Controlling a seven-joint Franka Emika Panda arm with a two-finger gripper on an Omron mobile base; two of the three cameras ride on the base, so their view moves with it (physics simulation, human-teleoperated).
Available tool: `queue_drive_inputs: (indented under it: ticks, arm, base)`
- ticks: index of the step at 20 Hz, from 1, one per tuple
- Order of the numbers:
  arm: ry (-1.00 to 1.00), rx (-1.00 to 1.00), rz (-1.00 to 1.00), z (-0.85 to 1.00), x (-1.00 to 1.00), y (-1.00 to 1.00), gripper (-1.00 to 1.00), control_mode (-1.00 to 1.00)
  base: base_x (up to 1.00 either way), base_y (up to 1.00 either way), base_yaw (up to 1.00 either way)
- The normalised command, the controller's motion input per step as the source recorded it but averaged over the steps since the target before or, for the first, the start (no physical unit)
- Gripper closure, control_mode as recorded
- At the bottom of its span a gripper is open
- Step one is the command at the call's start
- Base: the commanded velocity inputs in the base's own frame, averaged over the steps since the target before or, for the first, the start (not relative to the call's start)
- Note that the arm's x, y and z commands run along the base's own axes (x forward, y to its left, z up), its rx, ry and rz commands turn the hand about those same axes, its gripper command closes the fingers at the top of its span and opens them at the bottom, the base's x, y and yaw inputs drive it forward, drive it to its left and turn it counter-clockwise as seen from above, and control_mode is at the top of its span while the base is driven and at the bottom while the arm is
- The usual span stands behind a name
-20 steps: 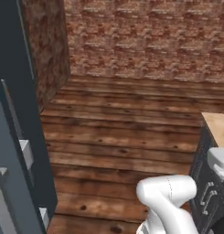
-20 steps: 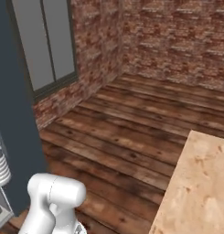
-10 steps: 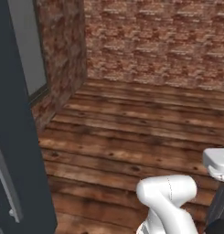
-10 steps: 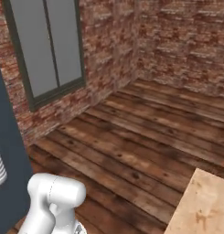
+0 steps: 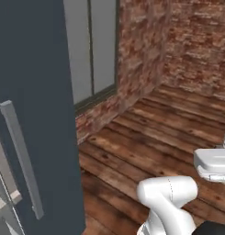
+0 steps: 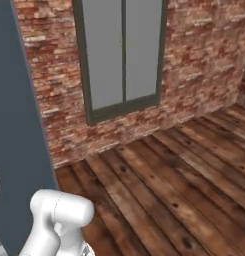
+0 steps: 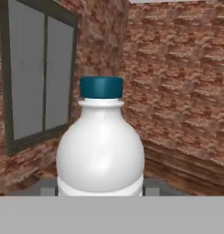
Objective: Take the bottled waters from the counter and place them in the freezer to freeze. Close the freezer door after placing the bottles.
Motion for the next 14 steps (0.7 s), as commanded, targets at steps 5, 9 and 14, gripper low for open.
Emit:
queue_drive_inputs:
  ticks: [5, 9, 14]
  arm:
    - [0.0, 0.0, 0.0, 0.0, 0.0, 0.0, 1.0, 1.0]
    - [0.0, 0.0, 0.0, 0.0, 0.0, 0.0, 1.0, 1.0]
    - [0.0, 0.0, 0.0, 0.0, 0.0, 0.0, 1.0, 1.0]
  base:
    - [0.61, 0.0, 0.89]
    - [0.52, 0.0, 0.94]
    - [0.56, 0.0, 0.93]
